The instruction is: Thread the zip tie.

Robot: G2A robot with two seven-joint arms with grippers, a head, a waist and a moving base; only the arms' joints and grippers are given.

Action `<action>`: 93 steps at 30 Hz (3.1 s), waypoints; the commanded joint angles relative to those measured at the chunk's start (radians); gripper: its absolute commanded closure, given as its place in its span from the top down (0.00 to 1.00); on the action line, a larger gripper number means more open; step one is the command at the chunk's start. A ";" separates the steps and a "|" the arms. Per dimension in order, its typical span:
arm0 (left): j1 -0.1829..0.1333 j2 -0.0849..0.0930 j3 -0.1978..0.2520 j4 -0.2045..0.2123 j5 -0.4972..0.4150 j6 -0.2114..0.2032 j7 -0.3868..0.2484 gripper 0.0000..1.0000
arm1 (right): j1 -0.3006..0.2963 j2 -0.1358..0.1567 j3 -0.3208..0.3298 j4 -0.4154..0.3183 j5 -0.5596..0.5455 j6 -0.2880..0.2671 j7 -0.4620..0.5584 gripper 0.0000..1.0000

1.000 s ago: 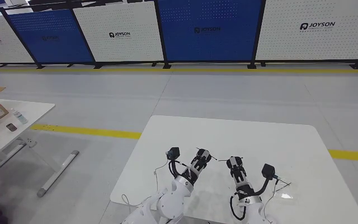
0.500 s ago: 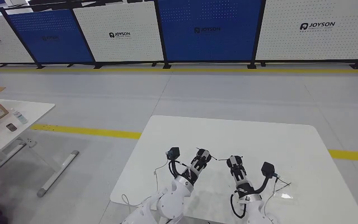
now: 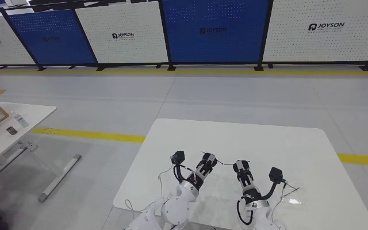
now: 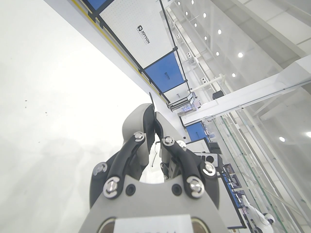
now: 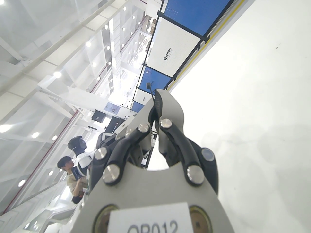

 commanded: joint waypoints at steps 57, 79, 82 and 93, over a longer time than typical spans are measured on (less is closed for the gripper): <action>0.000 0.000 0.000 0.000 0.000 0.000 0.000 0.00 | -0.030 -0.064 0.064 0.020 -0.064 -0.029 0.060 0.00; 0.000 0.000 0.000 0.000 0.000 0.000 0.000 0.00 | -0.033 -0.085 0.070 0.033 -0.089 -0.020 0.069 0.00; 0.000 0.000 0.000 0.000 0.000 0.000 0.000 0.00 | -0.039 -0.087 0.075 0.031 -0.091 -0.025 0.067 0.00; 0.000 0.000 0.000 0.000 0.000 0.000 0.000 0.00 | -0.031 -0.098 0.071 0.037 -0.109 -0.011 0.069 0.00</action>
